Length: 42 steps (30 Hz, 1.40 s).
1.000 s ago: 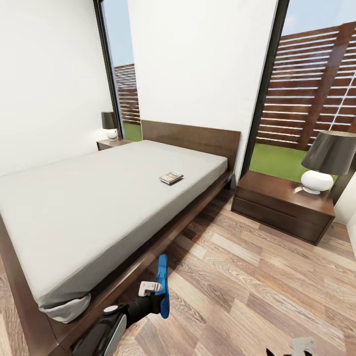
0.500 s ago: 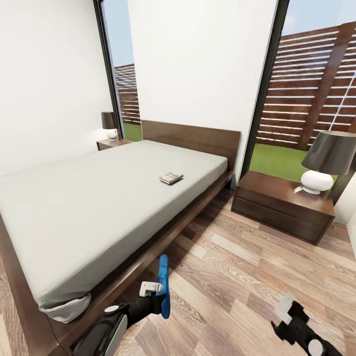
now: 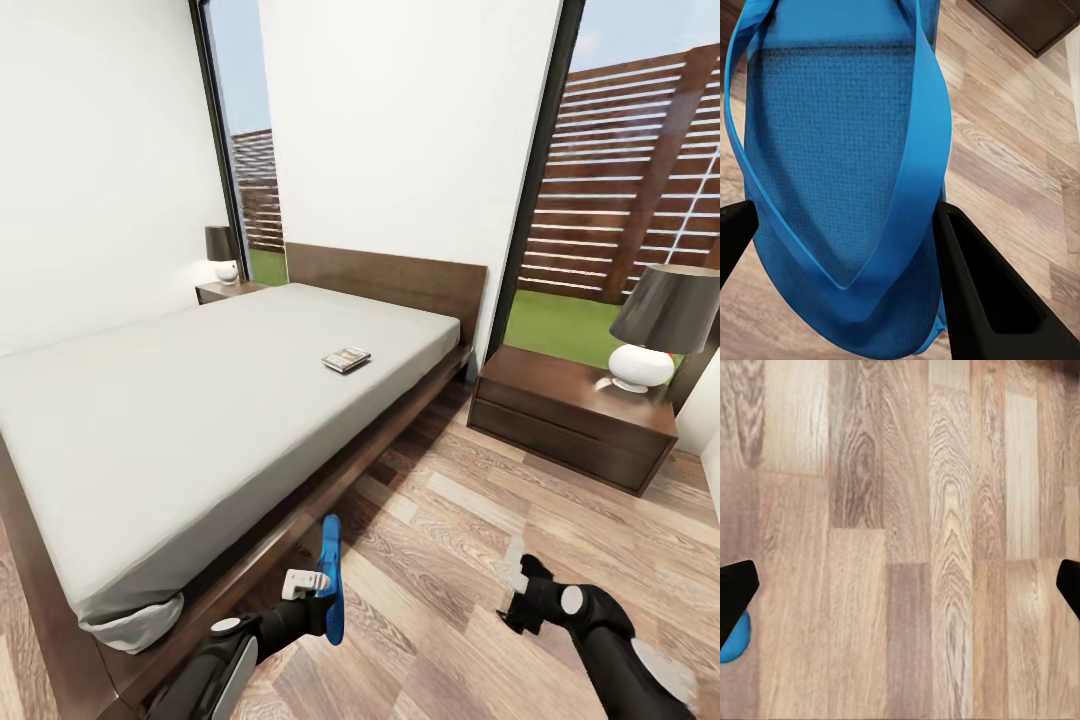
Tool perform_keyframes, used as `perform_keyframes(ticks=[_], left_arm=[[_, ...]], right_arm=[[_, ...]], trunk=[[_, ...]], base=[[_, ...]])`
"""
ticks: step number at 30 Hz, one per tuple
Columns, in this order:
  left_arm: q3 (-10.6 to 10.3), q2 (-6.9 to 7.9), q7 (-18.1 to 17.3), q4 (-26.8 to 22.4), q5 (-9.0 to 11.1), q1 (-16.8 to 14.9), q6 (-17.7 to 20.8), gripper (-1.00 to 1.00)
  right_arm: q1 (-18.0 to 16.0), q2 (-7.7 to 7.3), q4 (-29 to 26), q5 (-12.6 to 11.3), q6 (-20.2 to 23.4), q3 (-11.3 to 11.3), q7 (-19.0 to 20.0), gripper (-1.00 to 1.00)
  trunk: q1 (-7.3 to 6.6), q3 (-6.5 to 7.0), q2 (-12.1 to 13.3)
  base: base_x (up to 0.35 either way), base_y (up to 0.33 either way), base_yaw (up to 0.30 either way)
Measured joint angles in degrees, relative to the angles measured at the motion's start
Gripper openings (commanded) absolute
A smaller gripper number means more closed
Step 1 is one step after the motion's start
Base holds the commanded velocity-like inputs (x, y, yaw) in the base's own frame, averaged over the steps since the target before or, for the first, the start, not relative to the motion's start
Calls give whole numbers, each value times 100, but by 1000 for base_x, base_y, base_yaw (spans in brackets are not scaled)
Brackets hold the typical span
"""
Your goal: In the bedroom, move the book from the bed onto either nightstand, and place the two sandals side by side next to the bed.
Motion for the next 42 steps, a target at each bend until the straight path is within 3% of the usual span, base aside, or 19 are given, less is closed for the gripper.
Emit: perform_keyframes(ticks=[2,6,10,42], left_arm=[[1,1,0,-2,-1,1,1,-100],[1,4,0,-2,4,1,3,-100],[1,4,0,-2,6,1,8,-100],[1,4,0,-1,-7,1,9,-100]], right_arm=[[-13,68,1,16,10,95,24,100],[-23,111,3,16,26,520,44,100],[-25,121,3,19,28,655,47,100],[-25,122,414,5,17,672,-2,100]], trunk=[[0,0,0],[0,0,0],[0,0,0],[702,-574,-1282]], base=[[0,0,0],[0,0,0],[0,0,0],[0,0,0]])
